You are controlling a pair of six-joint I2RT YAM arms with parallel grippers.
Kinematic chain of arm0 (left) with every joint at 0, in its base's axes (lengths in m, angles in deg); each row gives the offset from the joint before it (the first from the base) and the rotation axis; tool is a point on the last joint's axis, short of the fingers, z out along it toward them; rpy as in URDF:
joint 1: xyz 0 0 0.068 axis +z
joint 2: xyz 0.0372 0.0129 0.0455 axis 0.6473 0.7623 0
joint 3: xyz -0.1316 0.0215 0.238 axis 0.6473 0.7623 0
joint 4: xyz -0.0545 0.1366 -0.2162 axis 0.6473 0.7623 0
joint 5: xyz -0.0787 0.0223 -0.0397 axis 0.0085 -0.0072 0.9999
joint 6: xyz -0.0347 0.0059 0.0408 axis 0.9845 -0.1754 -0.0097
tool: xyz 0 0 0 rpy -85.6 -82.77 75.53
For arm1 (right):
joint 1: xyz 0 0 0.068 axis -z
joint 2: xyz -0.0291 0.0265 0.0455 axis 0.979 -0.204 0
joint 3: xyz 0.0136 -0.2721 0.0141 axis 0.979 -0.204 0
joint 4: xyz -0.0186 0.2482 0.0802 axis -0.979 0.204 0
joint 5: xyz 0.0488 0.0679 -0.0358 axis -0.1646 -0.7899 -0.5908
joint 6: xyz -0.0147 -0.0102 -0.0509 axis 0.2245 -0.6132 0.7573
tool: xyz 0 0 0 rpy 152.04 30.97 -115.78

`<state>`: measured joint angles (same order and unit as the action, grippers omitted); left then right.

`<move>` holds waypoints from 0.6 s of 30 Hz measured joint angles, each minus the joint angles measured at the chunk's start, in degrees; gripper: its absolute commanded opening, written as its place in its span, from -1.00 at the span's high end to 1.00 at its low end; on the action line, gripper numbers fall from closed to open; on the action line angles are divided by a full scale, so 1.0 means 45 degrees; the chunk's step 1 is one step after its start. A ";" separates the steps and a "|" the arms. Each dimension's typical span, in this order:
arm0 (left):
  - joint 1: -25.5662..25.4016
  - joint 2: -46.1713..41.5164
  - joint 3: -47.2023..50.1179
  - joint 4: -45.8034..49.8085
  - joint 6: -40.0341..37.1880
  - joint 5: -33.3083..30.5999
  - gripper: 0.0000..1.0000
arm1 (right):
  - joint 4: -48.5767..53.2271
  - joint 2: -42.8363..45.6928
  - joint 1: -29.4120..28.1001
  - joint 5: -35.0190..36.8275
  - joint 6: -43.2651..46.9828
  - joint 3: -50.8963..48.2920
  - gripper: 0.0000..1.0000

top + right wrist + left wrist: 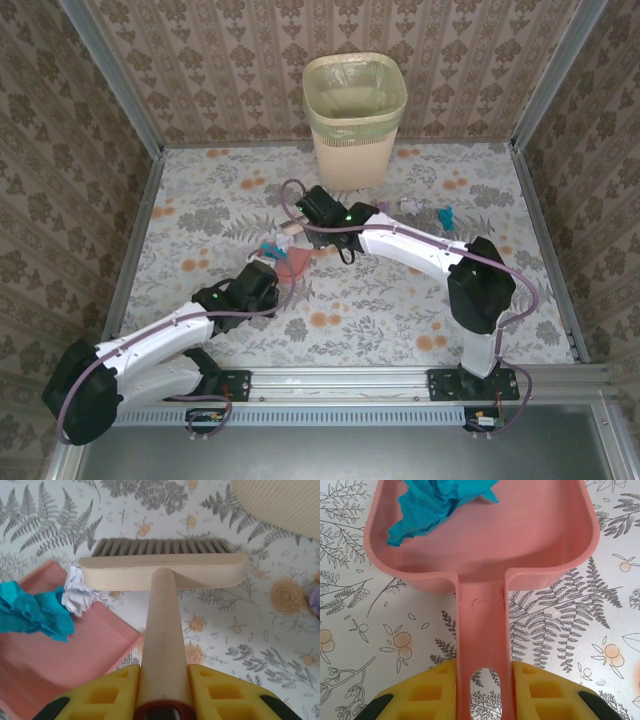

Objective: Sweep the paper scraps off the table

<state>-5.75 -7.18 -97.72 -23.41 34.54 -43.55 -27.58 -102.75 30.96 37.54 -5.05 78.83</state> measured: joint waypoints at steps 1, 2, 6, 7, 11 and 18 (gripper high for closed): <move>0.0000 0.0039 -0.0005 0.0000 -0.0005 0.0005 1.00 | -0.0044 0.0233 -0.0058 -0.0058 0.0029 -0.0364 1.00; 0.0000 0.0053 -0.0010 -0.0005 -0.0005 0.0005 1.00 | -0.0063 0.0466 -0.0112 -0.0092 0.0029 -0.0680 1.00; 0.0000 0.0000 -0.0015 -0.0058 -0.0010 0.0010 1.00 | -0.0117 0.1511 -0.0325 -0.0277 0.0073 -0.1637 1.00; 0.0000 -0.0097 -0.0015 -0.0073 -0.0015 0.0010 1.00 | -0.0185 0.1841 -0.0384 -0.0321 0.0073 -0.1899 1.00; -0.0097 -0.1025 0.0155 -0.0151 -0.0078 0.0010 1.00 | -0.0238 0.2875 -0.0505 -0.0359 0.0068 -0.2725 1.00; -0.0219 -0.2516 0.0651 -0.0291 -0.0306 0.0010 1.00 | -0.0539 0.4197 -0.0534 -0.0359 0.0073 -0.3764 1.00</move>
<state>-6.73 -18.50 -94.79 -24.72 33.16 -43.51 -30.01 -83.87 28.56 35.92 -4.72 61.89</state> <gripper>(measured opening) 0.254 0.273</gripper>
